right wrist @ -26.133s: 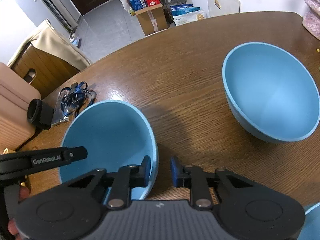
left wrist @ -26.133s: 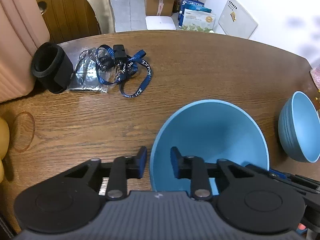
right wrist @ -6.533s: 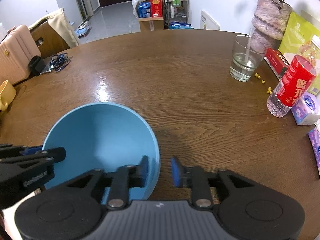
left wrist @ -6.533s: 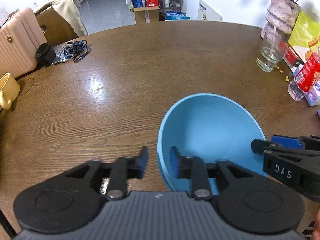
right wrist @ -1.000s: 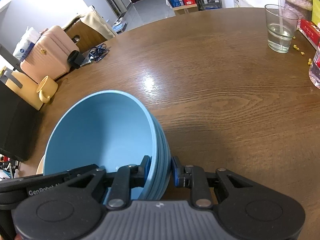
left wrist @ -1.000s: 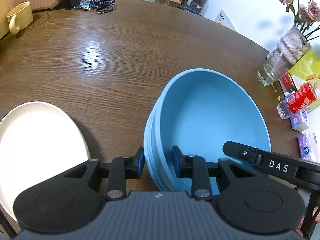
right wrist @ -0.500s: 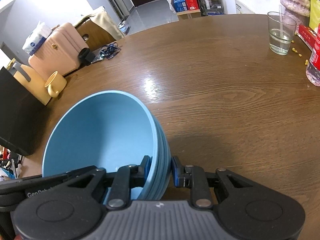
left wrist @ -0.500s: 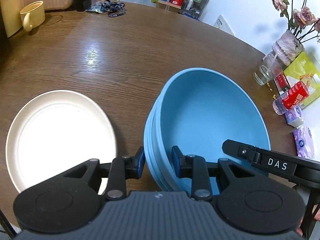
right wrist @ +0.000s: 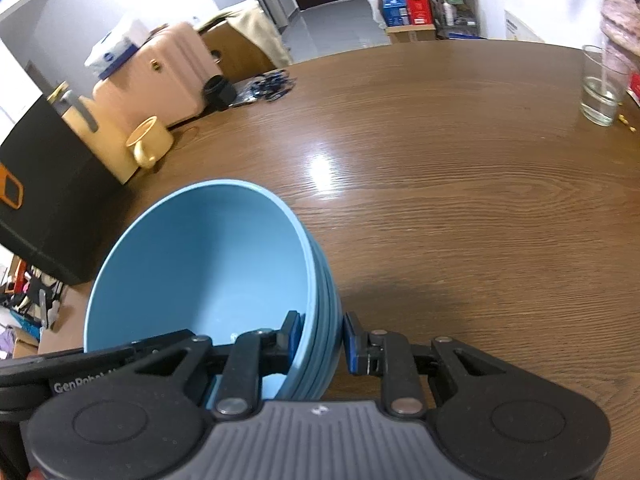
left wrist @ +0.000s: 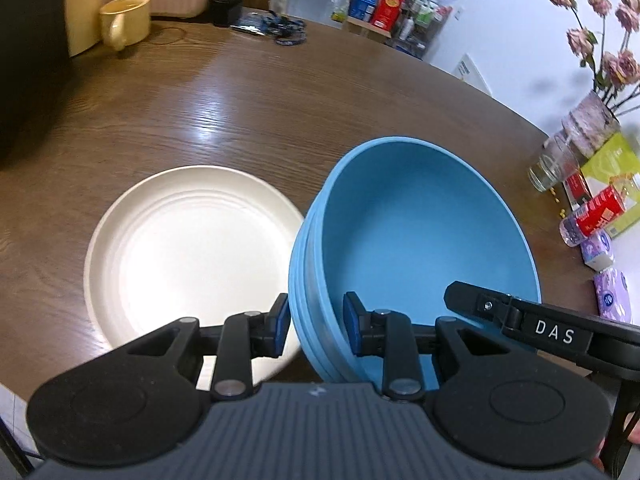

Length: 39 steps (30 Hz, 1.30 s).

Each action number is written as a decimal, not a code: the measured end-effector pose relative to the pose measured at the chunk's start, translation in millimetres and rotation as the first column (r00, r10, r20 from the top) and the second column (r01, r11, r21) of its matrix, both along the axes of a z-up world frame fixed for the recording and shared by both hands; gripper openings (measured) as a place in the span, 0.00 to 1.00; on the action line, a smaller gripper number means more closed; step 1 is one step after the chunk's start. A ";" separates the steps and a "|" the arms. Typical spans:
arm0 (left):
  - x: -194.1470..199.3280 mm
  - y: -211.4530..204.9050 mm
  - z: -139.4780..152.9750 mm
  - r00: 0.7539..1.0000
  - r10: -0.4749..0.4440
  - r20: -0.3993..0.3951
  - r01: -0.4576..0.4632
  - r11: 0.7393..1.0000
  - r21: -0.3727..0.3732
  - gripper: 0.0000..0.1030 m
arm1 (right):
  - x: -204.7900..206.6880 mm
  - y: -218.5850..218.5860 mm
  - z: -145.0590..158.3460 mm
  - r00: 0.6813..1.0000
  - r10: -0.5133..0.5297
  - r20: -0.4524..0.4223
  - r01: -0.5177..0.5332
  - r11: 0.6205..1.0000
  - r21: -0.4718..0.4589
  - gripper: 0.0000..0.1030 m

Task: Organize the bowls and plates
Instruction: 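Carry the blue bowl stack over the cream plate stack and lower it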

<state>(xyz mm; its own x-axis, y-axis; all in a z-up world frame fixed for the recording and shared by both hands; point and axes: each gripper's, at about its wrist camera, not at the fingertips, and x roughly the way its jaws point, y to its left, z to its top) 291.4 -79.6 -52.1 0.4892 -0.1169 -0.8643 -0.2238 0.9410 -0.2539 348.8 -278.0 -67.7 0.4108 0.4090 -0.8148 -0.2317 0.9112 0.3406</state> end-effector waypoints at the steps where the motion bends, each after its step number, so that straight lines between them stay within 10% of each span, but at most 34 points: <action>1: -2.6 4.4 0.6 1.000 0.007 0.001 -0.007 1.000 0.001 0.27 | -2.0 5.0 0.6 1.000 0.007 0.001 -0.007 1.000 0.000 0.21; 39: -8.6 113.5 -24.1 0.988 0.155 -0.023 -0.154 0.988 0.032 0.28 | 10.7 122.9 -28.0 0.991 0.124 -0.040 -0.125 0.992 -0.011 0.21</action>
<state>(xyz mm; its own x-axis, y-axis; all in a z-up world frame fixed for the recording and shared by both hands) 282.8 33.8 -76.2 0.4769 -0.0158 -0.8788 -0.3731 0.9016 -0.2187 359.5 -155.1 -95.7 0.3247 0.4440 -0.8351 -0.3302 0.8806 0.3398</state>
